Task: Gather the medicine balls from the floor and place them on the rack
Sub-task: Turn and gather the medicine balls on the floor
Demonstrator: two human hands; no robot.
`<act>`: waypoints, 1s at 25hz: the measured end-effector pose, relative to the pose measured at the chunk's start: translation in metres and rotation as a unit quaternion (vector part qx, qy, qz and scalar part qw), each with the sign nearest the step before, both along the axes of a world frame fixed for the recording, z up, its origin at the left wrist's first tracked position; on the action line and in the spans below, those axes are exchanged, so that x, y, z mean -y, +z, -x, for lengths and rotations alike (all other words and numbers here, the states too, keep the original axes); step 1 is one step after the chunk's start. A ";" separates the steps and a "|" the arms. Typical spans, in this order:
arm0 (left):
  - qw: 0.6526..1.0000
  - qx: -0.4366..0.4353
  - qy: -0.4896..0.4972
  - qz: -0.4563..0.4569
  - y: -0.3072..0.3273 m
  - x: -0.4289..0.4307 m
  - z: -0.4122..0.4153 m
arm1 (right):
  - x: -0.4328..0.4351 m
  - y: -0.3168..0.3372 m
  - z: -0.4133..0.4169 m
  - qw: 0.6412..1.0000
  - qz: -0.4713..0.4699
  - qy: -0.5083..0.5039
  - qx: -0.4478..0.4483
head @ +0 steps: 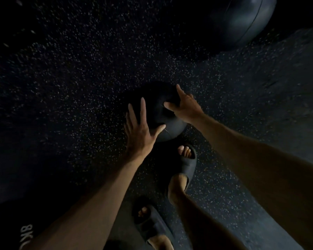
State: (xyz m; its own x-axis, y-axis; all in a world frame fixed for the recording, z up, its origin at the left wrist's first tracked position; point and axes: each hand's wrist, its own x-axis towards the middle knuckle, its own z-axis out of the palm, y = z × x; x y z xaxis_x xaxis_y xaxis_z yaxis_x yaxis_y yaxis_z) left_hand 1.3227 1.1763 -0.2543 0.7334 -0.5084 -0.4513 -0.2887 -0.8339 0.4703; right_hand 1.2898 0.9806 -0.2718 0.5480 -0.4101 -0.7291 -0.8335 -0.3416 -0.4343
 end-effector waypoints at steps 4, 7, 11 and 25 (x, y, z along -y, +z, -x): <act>0.996 -0.038 0.025 -0.071 0.005 0.055 -0.058 | 0.024 -0.011 -0.022 0.996 0.020 -0.072 0.040; 0.986 -0.079 0.059 -0.132 0.007 0.097 -0.101 | 0.017 0.000 -0.012 0.995 0.045 -0.057 0.075; 0.976 -0.120 0.144 -0.112 0.004 0.144 -0.149 | -0.005 0.018 0.015 0.993 0.060 0.025 0.101; 0.993 -0.108 0.043 0.037 0.000 0.139 -0.154 | 0.121 0.007 -0.102 0.993 -0.064 -0.089 -0.054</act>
